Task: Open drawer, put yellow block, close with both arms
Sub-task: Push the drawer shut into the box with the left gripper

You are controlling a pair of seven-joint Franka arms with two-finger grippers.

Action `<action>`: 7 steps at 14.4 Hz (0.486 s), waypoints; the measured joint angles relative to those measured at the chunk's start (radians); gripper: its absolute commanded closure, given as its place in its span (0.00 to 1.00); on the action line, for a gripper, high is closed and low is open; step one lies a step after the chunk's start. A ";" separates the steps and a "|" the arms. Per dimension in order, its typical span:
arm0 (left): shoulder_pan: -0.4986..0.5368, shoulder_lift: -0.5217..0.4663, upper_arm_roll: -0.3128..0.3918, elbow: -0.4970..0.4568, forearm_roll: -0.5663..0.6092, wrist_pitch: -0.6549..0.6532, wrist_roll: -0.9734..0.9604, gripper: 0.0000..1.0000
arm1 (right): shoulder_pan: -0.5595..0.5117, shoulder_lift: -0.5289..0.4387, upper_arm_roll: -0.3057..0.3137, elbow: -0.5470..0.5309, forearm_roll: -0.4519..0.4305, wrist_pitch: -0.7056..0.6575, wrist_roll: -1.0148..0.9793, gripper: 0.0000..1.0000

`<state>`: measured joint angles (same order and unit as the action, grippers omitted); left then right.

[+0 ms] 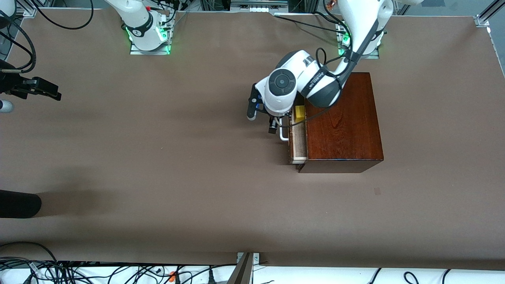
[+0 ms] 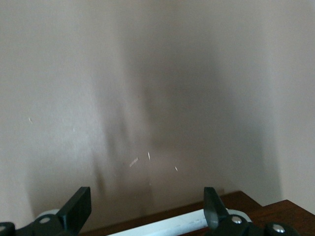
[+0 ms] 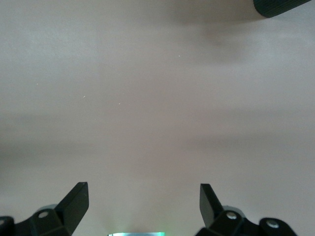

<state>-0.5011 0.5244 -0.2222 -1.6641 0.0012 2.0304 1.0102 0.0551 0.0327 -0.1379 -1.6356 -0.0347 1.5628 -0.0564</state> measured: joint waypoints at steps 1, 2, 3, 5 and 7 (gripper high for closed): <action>0.013 -0.002 0.001 0.000 0.002 -0.009 0.001 0.00 | 0.000 0.000 0.000 0.000 0.000 0.000 0.000 0.00; 0.025 -0.003 0.001 0.000 0.003 -0.013 0.001 0.00 | 0.000 0.000 0.000 0.000 0.001 0.000 0.000 0.00; 0.034 -0.003 0.002 0.000 0.003 -0.016 0.001 0.00 | 0.000 0.000 0.001 0.000 0.001 0.000 0.000 0.00; 0.038 -0.003 0.002 0.000 0.014 -0.029 0.001 0.00 | 0.000 0.000 0.005 0.000 0.001 0.000 0.000 0.00; 0.037 -0.005 0.000 0.000 0.039 -0.035 0.001 0.00 | 0.000 0.000 0.006 0.001 0.001 0.002 0.000 0.00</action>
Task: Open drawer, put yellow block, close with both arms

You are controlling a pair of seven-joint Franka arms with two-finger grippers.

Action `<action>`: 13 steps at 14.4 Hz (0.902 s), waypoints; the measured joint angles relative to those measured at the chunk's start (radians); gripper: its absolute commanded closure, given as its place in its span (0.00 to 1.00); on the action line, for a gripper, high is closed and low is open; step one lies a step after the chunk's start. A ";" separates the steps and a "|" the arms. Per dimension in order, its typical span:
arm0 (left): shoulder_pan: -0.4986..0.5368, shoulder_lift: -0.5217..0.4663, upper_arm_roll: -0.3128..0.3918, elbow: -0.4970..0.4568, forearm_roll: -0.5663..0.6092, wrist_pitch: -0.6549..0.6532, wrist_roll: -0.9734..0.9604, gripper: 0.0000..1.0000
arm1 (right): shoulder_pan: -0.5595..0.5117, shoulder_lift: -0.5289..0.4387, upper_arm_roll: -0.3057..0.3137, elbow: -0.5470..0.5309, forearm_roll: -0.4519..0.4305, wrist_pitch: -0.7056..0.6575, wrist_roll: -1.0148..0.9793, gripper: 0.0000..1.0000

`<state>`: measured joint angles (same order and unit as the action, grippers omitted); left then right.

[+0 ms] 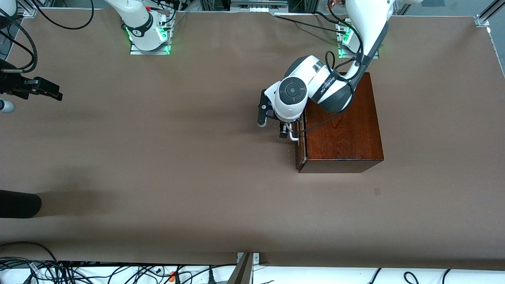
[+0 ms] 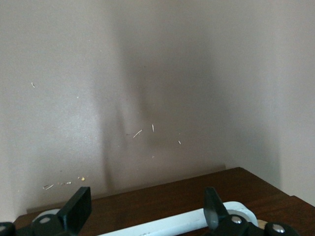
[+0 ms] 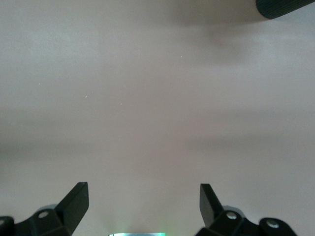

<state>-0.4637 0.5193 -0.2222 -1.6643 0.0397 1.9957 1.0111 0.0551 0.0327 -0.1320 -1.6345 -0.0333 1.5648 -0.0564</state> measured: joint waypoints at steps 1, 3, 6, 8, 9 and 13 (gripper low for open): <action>0.000 -0.001 0.001 0.000 0.005 -0.001 0.000 0.00 | 0.000 0.000 0.000 0.002 0.000 0.001 0.000 0.00; 0.000 -0.001 0.002 0.000 0.008 -0.006 0.000 0.00 | 0.000 0.000 0.000 0.006 0.000 0.002 0.000 0.00; 0.001 -0.003 0.004 0.000 0.011 -0.011 0.000 0.00 | 0.000 0.000 0.000 0.008 0.000 0.002 0.000 0.00; 0.001 -0.009 0.008 0.000 0.019 -0.020 0.000 0.00 | 0.000 0.000 0.000 0.008 0.000 0.002 0.000 0.00; 0.001 -0.013 0.011 0.001 0.021 -0.023 0.000 0.00 | 0.000 0.000 0.000 0.008 0.000 0.002 0.000 0.00; 0.006 -0.036 0.011 0.009 0.024 -0.031 -0.004 0.00 | 0.000 0.000 0.000 0.009 0.000 0.003 0.000 0.00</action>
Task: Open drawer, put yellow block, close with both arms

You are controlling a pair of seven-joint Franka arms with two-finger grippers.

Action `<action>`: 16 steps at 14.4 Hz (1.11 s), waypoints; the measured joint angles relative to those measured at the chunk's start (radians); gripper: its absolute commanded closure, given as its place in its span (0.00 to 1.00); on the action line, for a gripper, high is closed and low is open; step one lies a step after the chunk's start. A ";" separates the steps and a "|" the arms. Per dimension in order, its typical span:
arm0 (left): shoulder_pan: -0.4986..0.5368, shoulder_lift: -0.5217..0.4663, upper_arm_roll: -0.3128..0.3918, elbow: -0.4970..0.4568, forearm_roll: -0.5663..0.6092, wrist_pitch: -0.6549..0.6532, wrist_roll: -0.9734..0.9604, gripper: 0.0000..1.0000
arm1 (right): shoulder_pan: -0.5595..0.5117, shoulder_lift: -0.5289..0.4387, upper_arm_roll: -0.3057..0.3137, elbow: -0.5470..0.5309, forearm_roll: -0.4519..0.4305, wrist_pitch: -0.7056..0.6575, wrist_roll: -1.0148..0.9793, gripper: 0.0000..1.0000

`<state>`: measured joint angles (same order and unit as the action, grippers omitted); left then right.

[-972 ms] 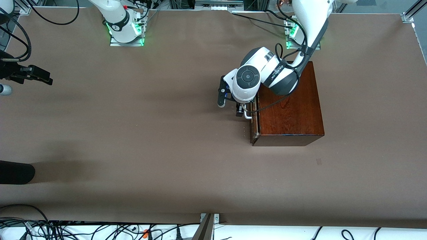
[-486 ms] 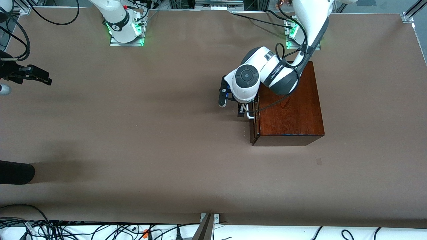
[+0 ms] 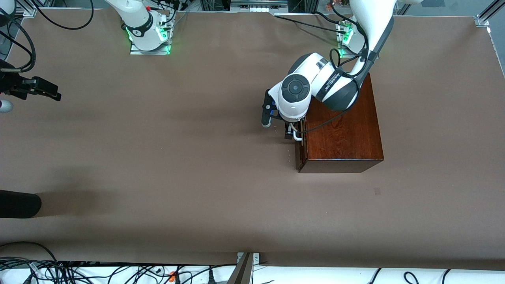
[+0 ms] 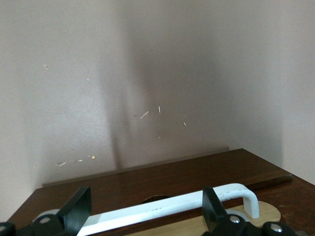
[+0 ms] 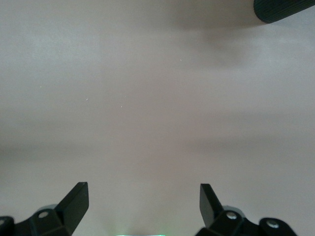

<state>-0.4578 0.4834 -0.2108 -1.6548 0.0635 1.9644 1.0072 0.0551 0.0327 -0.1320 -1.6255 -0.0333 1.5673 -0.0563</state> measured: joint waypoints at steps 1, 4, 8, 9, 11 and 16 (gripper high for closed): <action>-0.001 -0.016 -0.004 0.007 0.000 0.000 -0.020 0.00 | 0.000 0.000 0.000 0.001 0.000 0.000 0.000 0.00; -0.001 -0.111 -0.013 0.036 -0.013 -0.113 -0.206 0.00 | 0.000 0.000 0.000 0.008 0.000 0.000 0.000 0.00; 0.053 -0.191 0.002 0.173 -0.020 -0.409 -0.480 0.00 | 0.000 0.000 0.000 0.012 0.000 0.000 0.000 0.00; 0.069 -0.193 0.008 0.211 -0.020 -0.467 -0.542 0.00 | 0.000 0.000 0.000 0.012 0.000 0.000 0.000 0.00; 0.104 -0.192 0.022 0.269 -0.016 -0.556 -0.635 0.00 | 0.000 0.000 0.000 0.012 0.000 0.000 0.000 0.00; 0.217 -0.216 0.074 0.324 0.003 -0.581 -0.805 0.00 | 0.000 0.000 0.000 0.012 0.000 0.000 0.000 0.00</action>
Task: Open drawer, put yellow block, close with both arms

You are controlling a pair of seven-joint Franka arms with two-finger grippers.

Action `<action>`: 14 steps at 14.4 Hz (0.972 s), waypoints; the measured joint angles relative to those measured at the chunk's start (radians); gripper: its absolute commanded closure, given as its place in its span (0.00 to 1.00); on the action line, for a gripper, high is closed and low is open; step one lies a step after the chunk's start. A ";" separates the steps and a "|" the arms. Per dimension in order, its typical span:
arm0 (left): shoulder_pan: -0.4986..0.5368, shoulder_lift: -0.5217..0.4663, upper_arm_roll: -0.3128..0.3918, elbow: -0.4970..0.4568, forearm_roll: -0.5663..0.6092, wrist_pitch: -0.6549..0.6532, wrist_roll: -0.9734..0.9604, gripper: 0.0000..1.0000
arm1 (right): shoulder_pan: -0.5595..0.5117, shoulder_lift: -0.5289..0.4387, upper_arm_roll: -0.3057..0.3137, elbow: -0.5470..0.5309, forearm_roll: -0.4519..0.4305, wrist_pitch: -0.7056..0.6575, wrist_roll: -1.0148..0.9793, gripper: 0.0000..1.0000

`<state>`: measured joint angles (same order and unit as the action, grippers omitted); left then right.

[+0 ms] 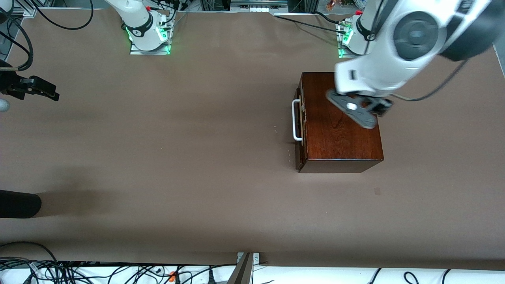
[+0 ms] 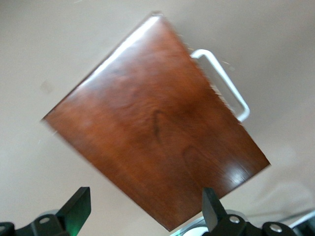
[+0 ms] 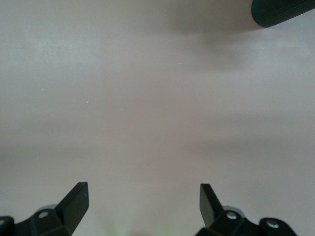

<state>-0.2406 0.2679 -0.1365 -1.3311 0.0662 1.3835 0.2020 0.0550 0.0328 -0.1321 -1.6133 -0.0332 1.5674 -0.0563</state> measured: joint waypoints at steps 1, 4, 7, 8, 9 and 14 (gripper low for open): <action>0.027 -0.016 0.009 -0.008 0.000 0.028 -0.052 0.00 | 0.000 0.000 0.000 0.000 0.000 0.000 0.000 0.00; 0.101 -0.101 0.025 -0.106 0.000 0.188 -0.192 0.00 | 0.000 0.001 0.000 0.000 0.000 0.000 0.000 0.00; 0.115 -0.193 0.101 -0.219 -0.005 0.253 -0.263 0.00 | 0.000 0.004 0.000 0.000 0.000 0.001 0.000 0.00; 0.119 -0.218 0.131 -0.249 -0.022 0.256 -0.267 0.00 | 0.000 0.005 0.000 0.000 0.000 0.003 0.000 0.00; 0.125 -0.240 0.157 -0.280 -0.041 0.257 -0.268 0.00 | 0.000 0.005 0.000 0.000 0.000 0.008 0.000 0.00; 0.144 -0.283 0.167 -0.355 -0.051 0.264 -0.226 0.00 | 0.000 0.005 0.000 0.000 0.000 0.018 0.000 0.00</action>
<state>-0.0969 -0.0150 0.0309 -1.6862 0.0152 1.6472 -0.0242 0.0549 0.0382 -0.1321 -1.6133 -0.0332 1.5859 -0.0559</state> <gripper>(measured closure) 0.000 0.000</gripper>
